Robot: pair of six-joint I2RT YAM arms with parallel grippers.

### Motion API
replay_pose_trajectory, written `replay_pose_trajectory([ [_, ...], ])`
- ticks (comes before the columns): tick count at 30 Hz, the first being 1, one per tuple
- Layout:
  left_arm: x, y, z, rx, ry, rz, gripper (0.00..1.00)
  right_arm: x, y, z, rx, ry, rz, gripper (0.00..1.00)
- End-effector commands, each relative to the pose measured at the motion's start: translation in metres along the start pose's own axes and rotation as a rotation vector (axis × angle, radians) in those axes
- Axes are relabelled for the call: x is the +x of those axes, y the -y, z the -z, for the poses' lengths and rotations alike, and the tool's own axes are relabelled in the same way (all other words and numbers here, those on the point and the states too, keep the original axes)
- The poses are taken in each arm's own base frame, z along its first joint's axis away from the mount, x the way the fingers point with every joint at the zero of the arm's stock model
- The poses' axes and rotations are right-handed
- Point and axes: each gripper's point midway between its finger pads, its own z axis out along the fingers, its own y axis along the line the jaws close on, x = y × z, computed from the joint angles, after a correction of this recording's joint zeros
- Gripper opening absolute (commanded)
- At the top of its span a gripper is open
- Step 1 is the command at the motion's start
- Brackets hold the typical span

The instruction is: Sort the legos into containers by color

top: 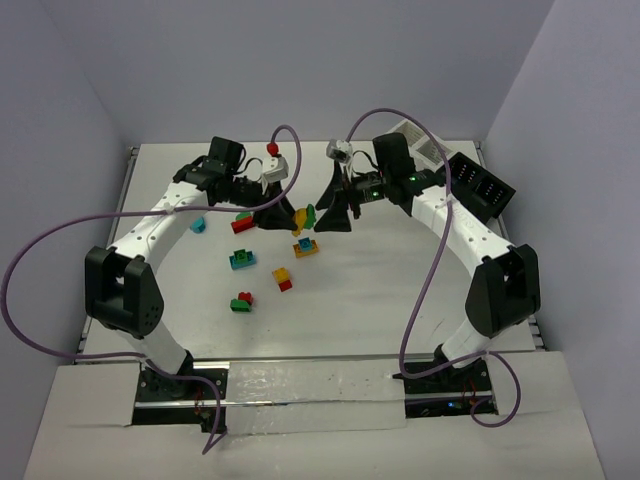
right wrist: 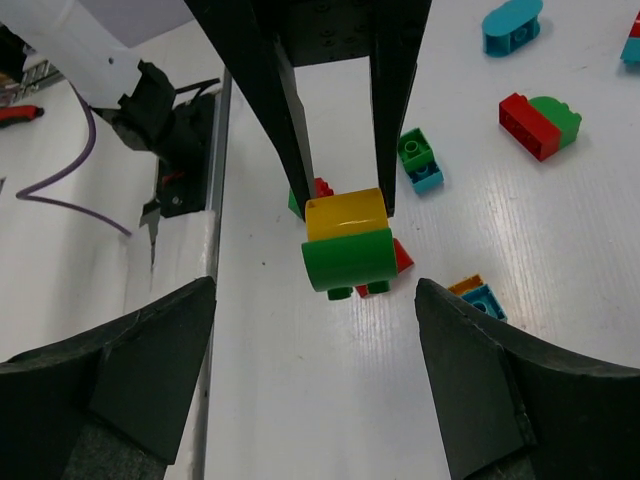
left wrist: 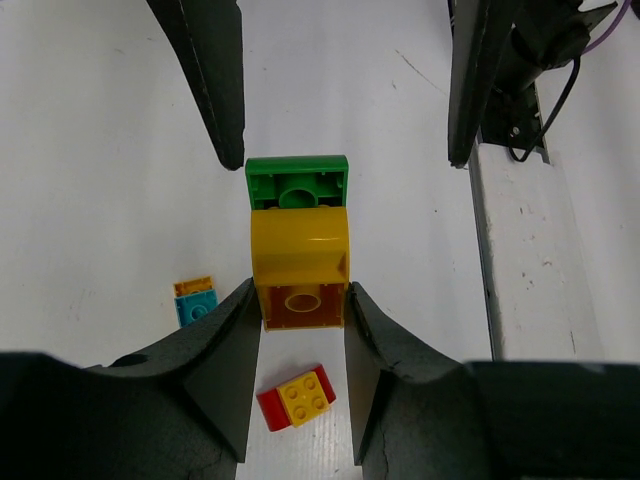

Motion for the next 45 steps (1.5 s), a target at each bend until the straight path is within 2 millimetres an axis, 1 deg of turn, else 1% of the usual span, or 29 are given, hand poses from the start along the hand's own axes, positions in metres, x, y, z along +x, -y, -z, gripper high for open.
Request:
replay_pose_trajectory([
  [1, -0.017, 0.011, 0.005, 0.042, 0.039, -0.087, 0.0, -0.022, -0.02, 0.008, -0.021, 0.019, 0.129, 0.87],
  [8, -0.016, 0.015, 0.005, 0.062, 0.025, -0.111, 0.0, -0.025, -0.018, 0.0, -0.022, 0.008, 0.171, 0.84],
  [15, -0.014, 0.016, 0.005, 0.064, 0.017, -0.099, 0.0, -0.031, -0.016, -0.008, -0.02, 0.005, 0.198, 0.77],
  [18, -0.014, 0.017, 0.006, 0.058, 0.018, -0.101, 0.0, -0.027, -0.016, -0.014, -0.023, -0.015, 0.222, 0.75],
  [28, -0.015, 0.02, 0.007, 0.056, 0.027, -0.102, 0.0, -0.011, -0.013, -0.019, -0.016, -0.071, 0.246, 0.63],
  [30, -0.016, 0.021, 0.007, 0.055, 0.03, -0.101, 0.0, -0.009, -0.013, -0.019, -0.013, -0.078, 0.243, 0.58],
  [32, -0.016, 0.021, 0.006, 0.052, 0.033, -0.099, 0.0, -0.007, -0.011, -0.019, -0.007, -0.085, 0.242, 0.51],
  [33, -0.016, 0.021, 0.006, 0.051, 0.032, -0.095, 0.0, -0.007, -0.011, -0.019, -0.004, -0.087, 0.241, 0.5],
  [36, -0.017, 0.02, 0.006, 0.046, 0.033, -0.102, 0.0, -0.007, -0.007, -0.019, 0.017, -0.092, 0.224, 0.33],
  [38, -0.016, 0.019, 0.006, 0.041, 0.029, -0.104, 0.0, -0.009, -0.006, -0.017, 0.037, -0.089, 0.224, 0.17],
  [40, -0.015, 0.018, 0.007, 0.03, 0.022, -0.108, 0.0, -0.009, -0.007, -0.015, 0.05, -0.093, 0.235, 0.04],
  [43, -0.013, 0.012, 0.011, 0.005, 0.018, -0.114, 0.0, 0.003, -0.007, -0.008, 0.07, -0.134, 0.235, 0.0],
  [45, -0.016, 0.007, 0.017, -0.016, 0.033, -0.11, 0.0, 0.016, -0.003, 0.002, 0.089, -0.176, 0.232, 0.0],
])
